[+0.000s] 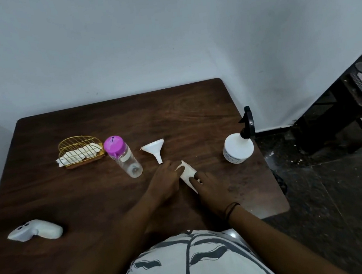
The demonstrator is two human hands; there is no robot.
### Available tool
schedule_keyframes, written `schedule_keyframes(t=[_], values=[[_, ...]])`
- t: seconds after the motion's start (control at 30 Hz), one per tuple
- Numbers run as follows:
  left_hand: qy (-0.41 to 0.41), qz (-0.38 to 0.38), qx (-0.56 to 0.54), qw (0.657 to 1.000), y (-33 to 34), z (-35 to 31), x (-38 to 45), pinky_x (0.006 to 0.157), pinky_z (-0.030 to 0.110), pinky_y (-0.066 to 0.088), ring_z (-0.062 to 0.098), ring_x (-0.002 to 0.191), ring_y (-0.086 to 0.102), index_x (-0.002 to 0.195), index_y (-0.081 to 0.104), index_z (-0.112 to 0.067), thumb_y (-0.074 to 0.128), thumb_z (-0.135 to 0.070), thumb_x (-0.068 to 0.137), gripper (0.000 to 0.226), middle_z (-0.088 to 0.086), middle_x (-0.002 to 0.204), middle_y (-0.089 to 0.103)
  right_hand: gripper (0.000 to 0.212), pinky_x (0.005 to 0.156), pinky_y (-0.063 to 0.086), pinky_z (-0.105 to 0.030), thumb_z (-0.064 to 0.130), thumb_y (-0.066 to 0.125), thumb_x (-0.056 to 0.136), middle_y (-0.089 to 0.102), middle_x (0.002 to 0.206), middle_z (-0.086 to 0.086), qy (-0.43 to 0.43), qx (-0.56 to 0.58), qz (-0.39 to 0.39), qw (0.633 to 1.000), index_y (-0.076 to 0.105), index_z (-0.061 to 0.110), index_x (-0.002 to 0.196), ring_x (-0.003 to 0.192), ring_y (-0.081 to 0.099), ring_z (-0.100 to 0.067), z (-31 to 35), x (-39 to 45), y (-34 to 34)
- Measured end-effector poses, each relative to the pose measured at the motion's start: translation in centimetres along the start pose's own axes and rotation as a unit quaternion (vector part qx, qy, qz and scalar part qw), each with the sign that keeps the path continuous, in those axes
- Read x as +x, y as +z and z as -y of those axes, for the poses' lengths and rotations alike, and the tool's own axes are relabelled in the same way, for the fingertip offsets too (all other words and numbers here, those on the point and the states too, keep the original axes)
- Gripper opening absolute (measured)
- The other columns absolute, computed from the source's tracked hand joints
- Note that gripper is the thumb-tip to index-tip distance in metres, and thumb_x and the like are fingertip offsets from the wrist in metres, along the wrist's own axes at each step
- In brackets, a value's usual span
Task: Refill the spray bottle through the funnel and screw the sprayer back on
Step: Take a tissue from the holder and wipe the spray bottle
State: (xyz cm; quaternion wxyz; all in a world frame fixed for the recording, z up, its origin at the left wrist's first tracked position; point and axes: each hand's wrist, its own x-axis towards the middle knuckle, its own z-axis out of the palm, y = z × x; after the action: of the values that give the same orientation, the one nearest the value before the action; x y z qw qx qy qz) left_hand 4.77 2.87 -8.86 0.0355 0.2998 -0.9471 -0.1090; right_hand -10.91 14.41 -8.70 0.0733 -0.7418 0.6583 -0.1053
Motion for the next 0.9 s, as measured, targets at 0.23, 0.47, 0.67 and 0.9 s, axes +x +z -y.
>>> schedule_keyframes(t=[0.23, 0.47, 0.67, 0.9], values=[[-0.066, -0.039, -0.052, 0.996, -0.4, -0.2, 0.6, 0.081, 0.046, 0.055, 0.037, 0.095, 0.065, 0.113, 0.069, 0.004, 0.064, 0.002, 0.073, 0.041, 0.018, 0.114, 0.071, 0.032, 0.058, 0.053, -0.035, 0.013, 0.063, 0.087, 0.067, 0.107, -0.016, -0.007, -0.091, 0.072, 0.993, 0.067, 0.003, 0.117, 0.077, 0.064, -0.030, 0.9, 3.5, 1.2], [-0.079, -0.046, -0.032, 0.995, -0.2, -0.1, 1.8, 0.083, 0.045, 0.054, 0.036, 0.097, 0.064, 0.122, 0.066, 0.000, 0.058, -0.001, 0.079, 0.043, 0.016, 0.119, 0.070, 0.043, 0.082, 0.045, -0.045, 0.015, 0.031, 0.102, 0.050, 0.131, -0.020, 0.082, -0.096, 0.114, 0.985, 0.041, 0.002, 0.141, 0.108, 0.051, -0.036, -2.0, 6.1, 0.9], [-0.095, -0.032, -0.034, 0.994, 0.0, 0.3, 2.1, 0.088, 0.043, 0.053, 0.035, 0.103, 0.063, 0.129, 0.063, 0.000, 0.057, 0.000, 0.080, 0.049, 0.015, 0.125, 0.068, 0.035, 0.066, 0.051, -0.035, 0.014, 0.057, 0.090, 0.067, 0.107, -0.013, 0.139, -0.154, 0.066, 0.976, 0.064, 0.007, 0.123, 0.081, 0.062, -0.028, -2.7, 4.1, 1.1], [-0.108, -0.048, -0.060, 0.991, 0.3, 1.0, 2.0, 0.090, 0.042, 0.052, 0.036, 0.105, 0.064, 0.127, 0.063, 0.002, 0.061, -0.004, 0.077, 0.050, 0.016, 0.124, 0.068, 0.040, 0.059, 0.048, -0.032, 0.022, 0.042, 0.087, 0.068, 0.100, -0.006, 0.058, -0.131, 0.064, 0.988, 0.069, 0.013, 0.116, 0.074, 0.061, -0.021, 1.0, 3.2, 2.9]])
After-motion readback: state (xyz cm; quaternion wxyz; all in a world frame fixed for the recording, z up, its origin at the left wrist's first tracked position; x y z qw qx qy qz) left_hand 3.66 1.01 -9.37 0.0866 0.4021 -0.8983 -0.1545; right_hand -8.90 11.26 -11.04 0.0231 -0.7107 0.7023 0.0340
